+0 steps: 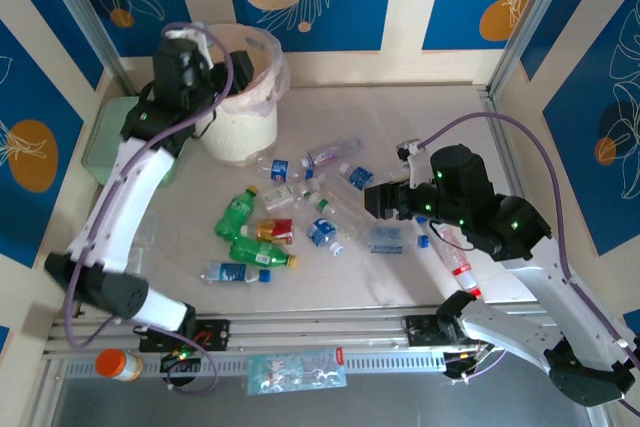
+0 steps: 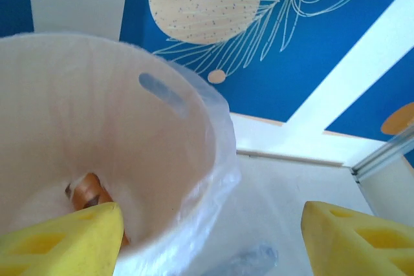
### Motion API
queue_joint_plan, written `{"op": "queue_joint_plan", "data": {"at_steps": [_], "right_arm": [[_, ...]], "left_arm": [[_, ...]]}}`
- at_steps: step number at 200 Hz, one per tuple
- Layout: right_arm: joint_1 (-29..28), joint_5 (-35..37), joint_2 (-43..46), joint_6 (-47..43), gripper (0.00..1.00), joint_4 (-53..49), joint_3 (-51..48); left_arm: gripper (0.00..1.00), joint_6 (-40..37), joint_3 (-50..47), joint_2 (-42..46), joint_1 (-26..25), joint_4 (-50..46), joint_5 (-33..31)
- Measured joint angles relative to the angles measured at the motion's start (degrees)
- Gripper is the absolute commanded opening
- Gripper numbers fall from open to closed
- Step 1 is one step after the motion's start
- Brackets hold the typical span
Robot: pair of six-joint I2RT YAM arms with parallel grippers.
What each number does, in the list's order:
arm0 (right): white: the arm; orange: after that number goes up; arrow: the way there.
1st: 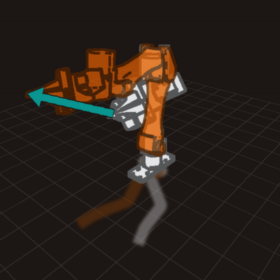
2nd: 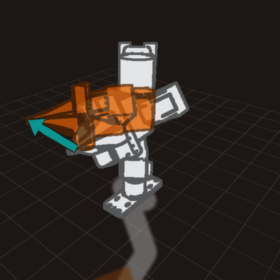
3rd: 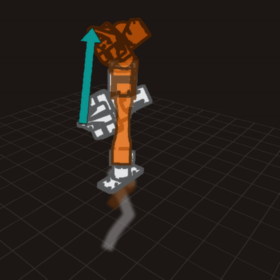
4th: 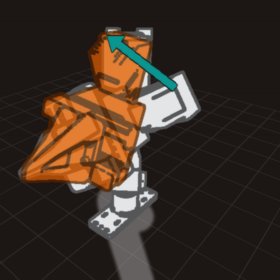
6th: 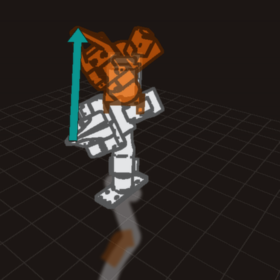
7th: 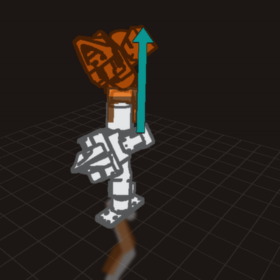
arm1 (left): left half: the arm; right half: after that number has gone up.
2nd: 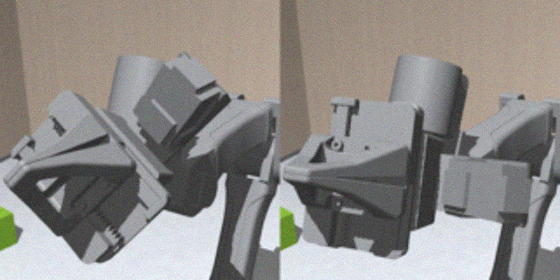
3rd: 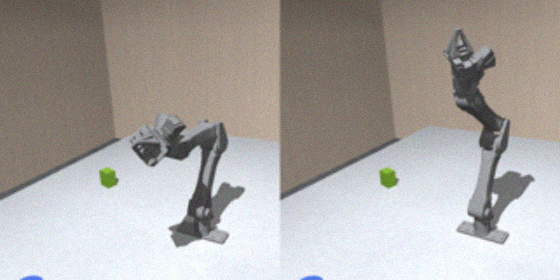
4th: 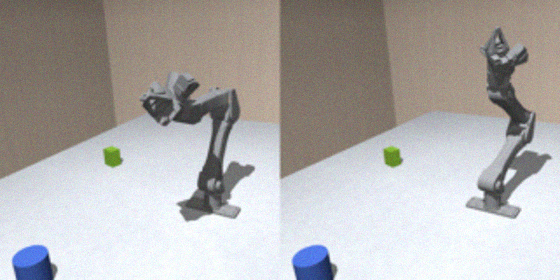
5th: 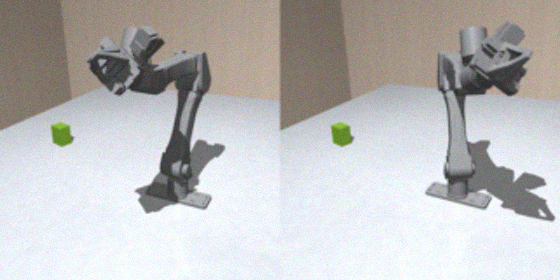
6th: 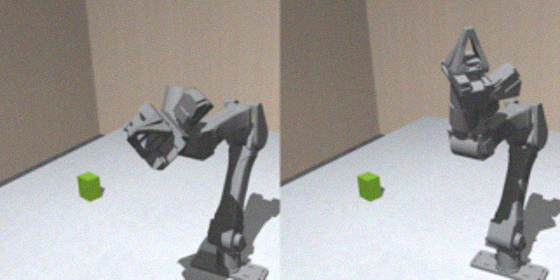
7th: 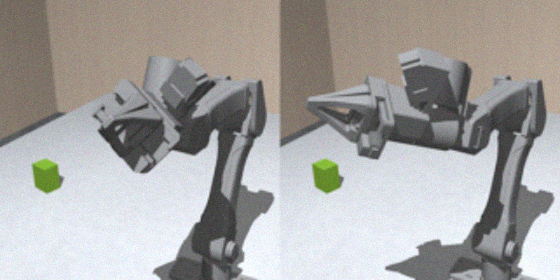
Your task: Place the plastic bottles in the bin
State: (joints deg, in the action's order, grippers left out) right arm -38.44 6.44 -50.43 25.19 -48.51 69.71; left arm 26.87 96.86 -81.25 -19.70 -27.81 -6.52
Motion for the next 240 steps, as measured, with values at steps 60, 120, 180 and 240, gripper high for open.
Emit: {"op": "queue_joint_plan", "data": {"at_steps": [60,120,180,240], "right_arm": [[-3.04,0.0,-0.33,0.55,0.71,-2.19,-2.38],[-4.52,0.96,-1.97,2.54,0.71,-1.44,-5.6],[-6.4,2.82,-2.36,4.2,0.71,1.07,-8.55],[-7.72,4.9,-2.27,5.11,0.71,2.32,-10.62]], "left_arm": [[0.67,17.55,-20.59,17.94,0.07,-10.58,1.53],[0.78,41.18,-29.81,30.91,0.07,-37.66,-0.92],[0.84,49.24,-44.22,37.83,0.07,-50.18,3.8],[0.89,56.94,-55.23,38.73,-0.04,-43.74,11.04]]}}
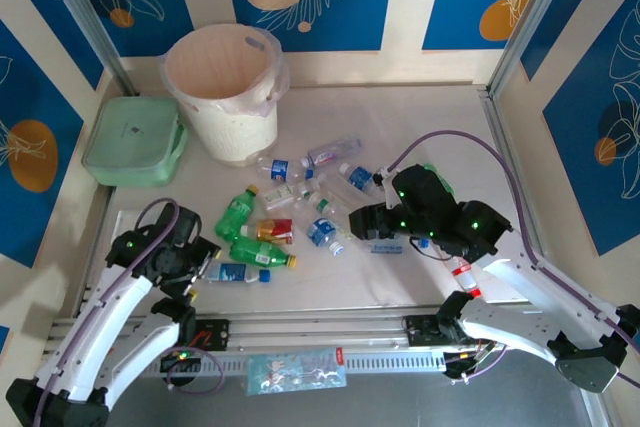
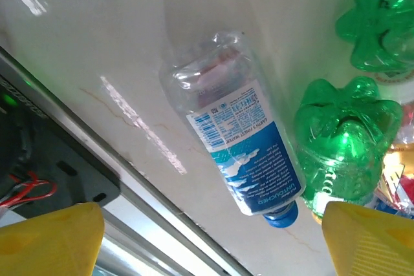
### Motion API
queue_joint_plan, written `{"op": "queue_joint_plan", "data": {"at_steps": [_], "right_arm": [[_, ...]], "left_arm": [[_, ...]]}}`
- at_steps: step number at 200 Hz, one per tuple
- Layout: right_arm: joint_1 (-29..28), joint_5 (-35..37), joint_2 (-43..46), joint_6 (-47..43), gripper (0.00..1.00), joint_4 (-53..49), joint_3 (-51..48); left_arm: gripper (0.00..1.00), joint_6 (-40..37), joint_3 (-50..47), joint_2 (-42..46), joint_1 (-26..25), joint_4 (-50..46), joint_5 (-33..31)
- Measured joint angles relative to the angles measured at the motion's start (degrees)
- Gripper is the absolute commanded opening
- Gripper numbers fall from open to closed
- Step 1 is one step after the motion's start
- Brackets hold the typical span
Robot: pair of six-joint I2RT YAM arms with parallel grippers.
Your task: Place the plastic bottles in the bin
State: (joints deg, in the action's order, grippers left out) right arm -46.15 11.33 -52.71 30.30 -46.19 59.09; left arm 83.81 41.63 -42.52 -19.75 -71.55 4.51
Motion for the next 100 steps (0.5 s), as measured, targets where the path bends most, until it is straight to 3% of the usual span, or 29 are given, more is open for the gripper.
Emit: {"op": "queue_joint_plan", "data": {"at_steps": [100], "right_arm": [[-0.39,2.05,1.84,0.2,0.71,0.42,-1.11]], "left_arm": [[0.87,7.87,-7.67,-8.22,-0.66,8.24,1.03]]}}
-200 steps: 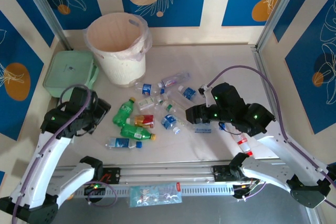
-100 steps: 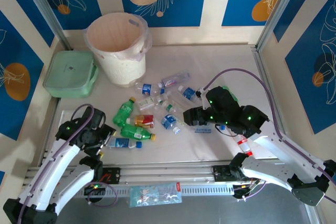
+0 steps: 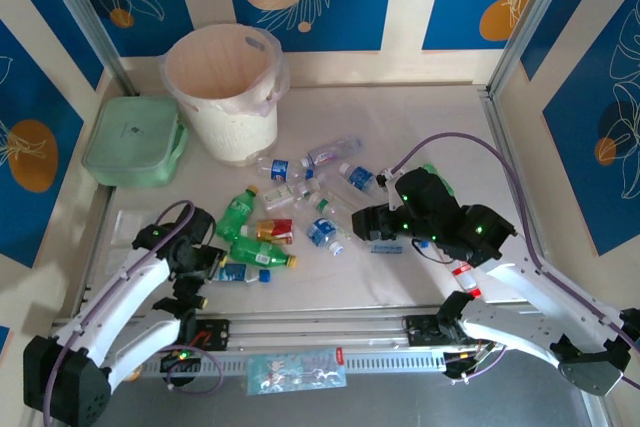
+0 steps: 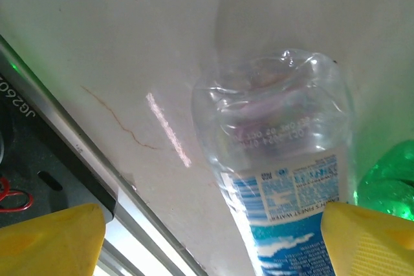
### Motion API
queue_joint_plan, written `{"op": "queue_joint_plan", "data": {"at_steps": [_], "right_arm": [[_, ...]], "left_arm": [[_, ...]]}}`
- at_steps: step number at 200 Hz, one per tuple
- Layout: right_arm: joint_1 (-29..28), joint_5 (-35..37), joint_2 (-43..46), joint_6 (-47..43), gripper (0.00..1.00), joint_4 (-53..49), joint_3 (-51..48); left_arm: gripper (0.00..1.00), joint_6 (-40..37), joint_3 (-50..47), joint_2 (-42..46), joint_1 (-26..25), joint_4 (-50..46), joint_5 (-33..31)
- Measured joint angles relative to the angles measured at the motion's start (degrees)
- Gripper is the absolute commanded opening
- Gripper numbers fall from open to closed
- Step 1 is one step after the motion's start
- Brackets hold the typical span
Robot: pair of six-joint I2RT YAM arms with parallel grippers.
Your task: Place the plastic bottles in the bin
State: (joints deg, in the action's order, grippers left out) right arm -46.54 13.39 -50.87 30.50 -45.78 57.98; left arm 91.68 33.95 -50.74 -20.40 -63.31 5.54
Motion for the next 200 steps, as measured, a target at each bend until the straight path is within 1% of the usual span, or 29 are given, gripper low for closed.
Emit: {"op": "queue_joint_plan", "data": {"at_steps": [62,85,119,130,151,169,200], "right_arm": [[0.0,-0.02,-0.02,-0.02,0.71,0.13,-0.76],[0.0,-0.02,-0.17,-0.02,0.71,0.15,-0.76],[0.0,-0.04,-1.11,-0.02,0.71,0.15,-0.76],[0.0,-0.04,-1.22,-0.02,0.71,0.15,-0.76],[-0.02,-0.04,-1.22,-0.02,0.71,0.13,-0.76],[-0.02,-0.04,-1.38,-0.02,0.71,0.13,-0.76],[-0.02,-0.02,-1.53,-0.04,0.71,0.13,-0.76]], "left_arm": [[0.86,0.44,-1.46,-5.81,-0.44,9.94,-0.02],[0.86,0.46,-3.61,-8.74,-0.63,11.08,-0.07],[0.85,0.37,-3.69,-11.56,-0.68,12.9,-0.68],[0.83,0.31,-3.69,-12.79,-0.7,13.62,-0.68],[0.76,-0.11,-3.69,-13.86,-0.74,14.49,-0.87],[0.69,-0.24,-3.67,-13.81,-0.74,14.82,-1.31],[0.61,-0.63,-3.65,-12.66,-0.74,14.84,-1.88]]}}
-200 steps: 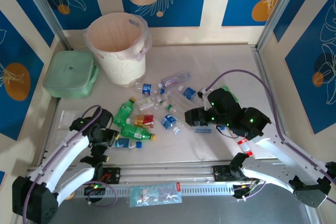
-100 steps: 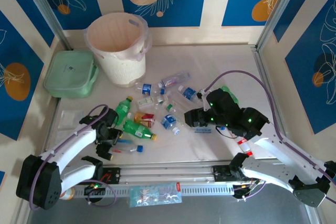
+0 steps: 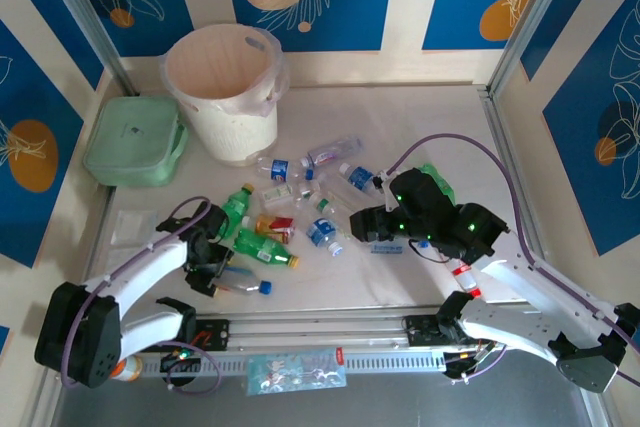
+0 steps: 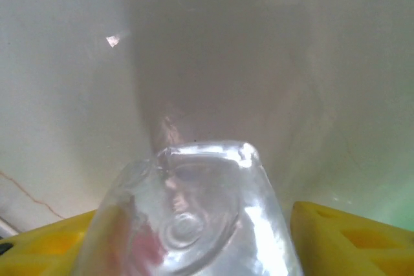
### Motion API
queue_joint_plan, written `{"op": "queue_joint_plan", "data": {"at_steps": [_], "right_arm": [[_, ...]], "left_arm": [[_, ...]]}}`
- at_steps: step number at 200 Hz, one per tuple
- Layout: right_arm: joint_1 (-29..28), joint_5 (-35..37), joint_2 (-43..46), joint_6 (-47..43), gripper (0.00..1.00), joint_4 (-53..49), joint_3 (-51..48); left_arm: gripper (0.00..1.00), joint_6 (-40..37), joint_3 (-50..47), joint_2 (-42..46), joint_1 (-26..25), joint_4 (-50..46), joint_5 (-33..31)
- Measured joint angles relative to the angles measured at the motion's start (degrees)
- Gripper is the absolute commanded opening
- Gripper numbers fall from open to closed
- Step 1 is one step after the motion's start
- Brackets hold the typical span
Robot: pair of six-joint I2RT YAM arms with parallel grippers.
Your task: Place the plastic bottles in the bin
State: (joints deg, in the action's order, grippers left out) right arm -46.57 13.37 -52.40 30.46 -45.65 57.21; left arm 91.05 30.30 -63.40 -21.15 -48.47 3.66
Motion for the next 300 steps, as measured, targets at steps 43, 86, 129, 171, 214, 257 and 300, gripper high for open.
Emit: {"op": "queue_joint_plan", "data": {"at_steps": [43,86,129,171,214,257,300], "right_arm": [[0.0,0.0,0.0,0.02,0.71,0.0,0.0],[0.0,0.02,0.0,0.02,0.71,0.0,0.0],[0.0,0.02,0.0,0.02,0.71,0.02,0.02],[0.02,-0.31,0.0,0.02,0.71,0.7,0.04],[0.79,-3.08,0.02,0.04,0.71,2.08,0.04],[2.03,-5.09,1.07,0.07,0.71,4.55,0.15],[2.99,-6.71,1.73,0.04,0.71,7.63,1.51]], "left_arm": [[0.55,-0.48,0.9,2.93,-0.02,-1.79,-1.33],[0.48,-2.67,5.27,8.26,-0.04,-7.06,-3.69],[0.43,-10.71,11.34,12.15,-0.04,-8.7,-4.28],[0.41,-25.81,17.09,12.52,-0.04,-1.38,-1.7],[0.36,-39.89,20.81,12.59,-0.04,8.44,6.8],[0.34,-49.96,33.73,5.25,-0.11,11.69,10.71],[0.33,-55.21,48.52,-5.49,-0.09,13.66,10.93]]}}
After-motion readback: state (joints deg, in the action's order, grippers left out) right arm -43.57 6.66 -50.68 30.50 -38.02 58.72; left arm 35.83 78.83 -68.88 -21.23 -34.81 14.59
